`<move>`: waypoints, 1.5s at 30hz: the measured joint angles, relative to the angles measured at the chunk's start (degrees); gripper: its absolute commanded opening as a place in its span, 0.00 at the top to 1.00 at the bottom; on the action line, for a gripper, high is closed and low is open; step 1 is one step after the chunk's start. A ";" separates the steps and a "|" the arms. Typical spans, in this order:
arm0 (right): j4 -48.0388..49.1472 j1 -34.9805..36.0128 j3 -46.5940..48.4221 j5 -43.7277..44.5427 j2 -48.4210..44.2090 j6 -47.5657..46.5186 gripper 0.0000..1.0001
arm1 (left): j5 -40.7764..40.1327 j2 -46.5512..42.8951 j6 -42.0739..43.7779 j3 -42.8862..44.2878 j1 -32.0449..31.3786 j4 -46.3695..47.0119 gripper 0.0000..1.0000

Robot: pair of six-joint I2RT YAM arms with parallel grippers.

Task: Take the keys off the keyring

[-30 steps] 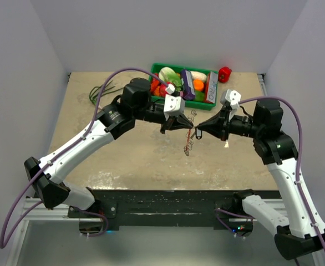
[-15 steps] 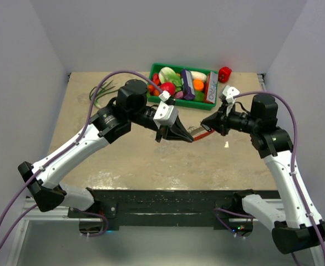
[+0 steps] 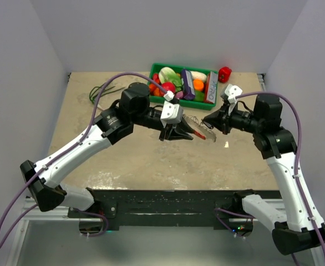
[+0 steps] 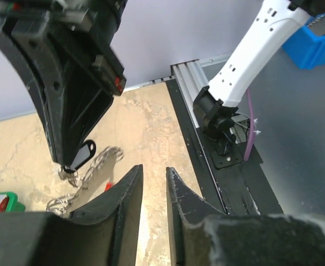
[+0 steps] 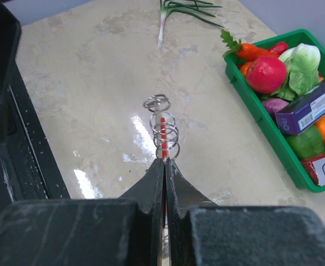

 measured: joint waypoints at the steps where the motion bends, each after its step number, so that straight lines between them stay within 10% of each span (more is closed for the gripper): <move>1: -0.09 0.00 0.37 0.15 0.00 -0.13 1.00 | -0.76 0.04 0.00 -0.37 -0.02 0.20 0.67; 45: -2.99 0.00 2.71 -0.07 -2.69 -0.79 1.00 | -19.56 9.44 0.02 3.08 -4.26 1.49 0.54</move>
